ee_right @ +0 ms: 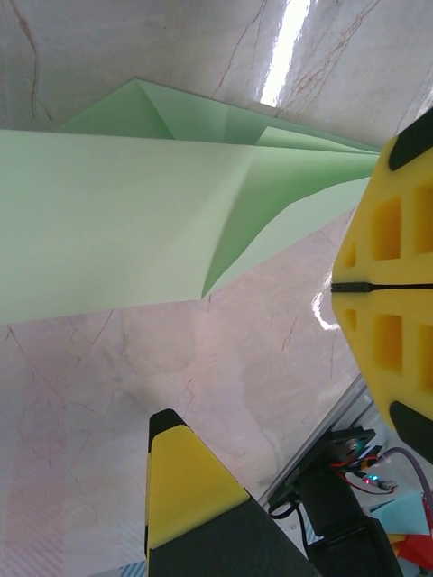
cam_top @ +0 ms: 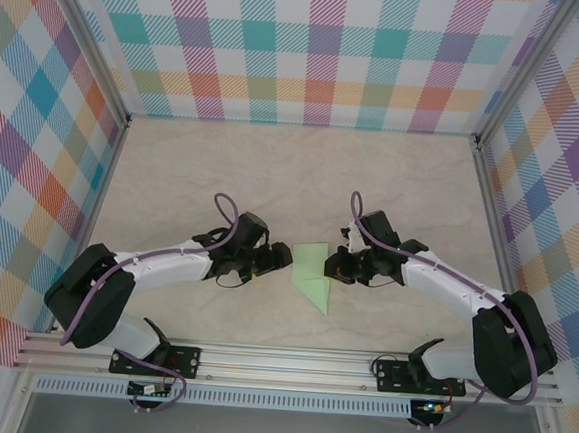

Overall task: Fold a paper plane with a square sheet of paper (pick it up from the middle)
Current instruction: Fold the wing for the fifth time at the center of the table.

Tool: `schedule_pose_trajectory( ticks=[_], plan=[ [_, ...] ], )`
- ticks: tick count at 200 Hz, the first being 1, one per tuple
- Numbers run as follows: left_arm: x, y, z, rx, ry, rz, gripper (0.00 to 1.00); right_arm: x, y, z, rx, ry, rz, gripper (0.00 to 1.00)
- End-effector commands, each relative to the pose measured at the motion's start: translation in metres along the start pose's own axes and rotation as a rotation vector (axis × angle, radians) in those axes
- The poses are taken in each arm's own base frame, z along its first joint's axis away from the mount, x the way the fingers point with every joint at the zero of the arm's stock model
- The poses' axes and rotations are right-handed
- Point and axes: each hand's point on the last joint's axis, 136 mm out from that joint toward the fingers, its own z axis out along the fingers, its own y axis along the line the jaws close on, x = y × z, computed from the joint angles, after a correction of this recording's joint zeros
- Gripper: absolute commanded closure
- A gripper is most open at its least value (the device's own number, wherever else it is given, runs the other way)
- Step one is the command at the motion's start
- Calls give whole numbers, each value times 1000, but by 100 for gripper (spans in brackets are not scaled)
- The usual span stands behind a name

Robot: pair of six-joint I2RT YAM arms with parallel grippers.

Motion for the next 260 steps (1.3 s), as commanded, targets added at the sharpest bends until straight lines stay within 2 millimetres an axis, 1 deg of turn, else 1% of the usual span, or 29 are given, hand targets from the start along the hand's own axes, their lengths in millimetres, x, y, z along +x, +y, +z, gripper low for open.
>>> schedule_pose_trajectory(
  ticks=[1,22,32,56,69,88,99,126,156,187,231,253,260],
  plan=[
    [-4,-10,4,9,-4,6,18,2,3,4,-38,15,10,94],
    [-4,-12,6,12,2,8,18,3,10,7,-87,33,13,94],
    [-4,-12,7,10,3,8,18,4,10,9,-93,50,16,94],
    [-3,-14,10,15,12,12,18,7,-3,19,-58,79,41,94],
    [-3,-15,11,18,17,12,18,8,-4,24,-67,92,46,94],
    [-2,-17,12,20,22,13,18,6,-11,30,-45,90,54,95],
    [-1,-18,12,23,26,15,18,5,-19,33,-23,87,63,95],
    [0,-20,15,27,39,21,18,2,-32,35,-25,78,91,95],
    [2,-24,17,32,53,33,18,5,-43,37,-29,79,111,95],
    [5,-29,21,34,67,42,18,9,-64,40,-9,72,151,95],
    [11,-38,29,39,95,56,19,14,-77,46,1,90,179,97],
    [15,-43,34,43,113,68,21,16,-80,47,4,87,187,97],
    [17,-46,35,45,118,72,23,17,-82,47,7,88,189,97]
  ],
)
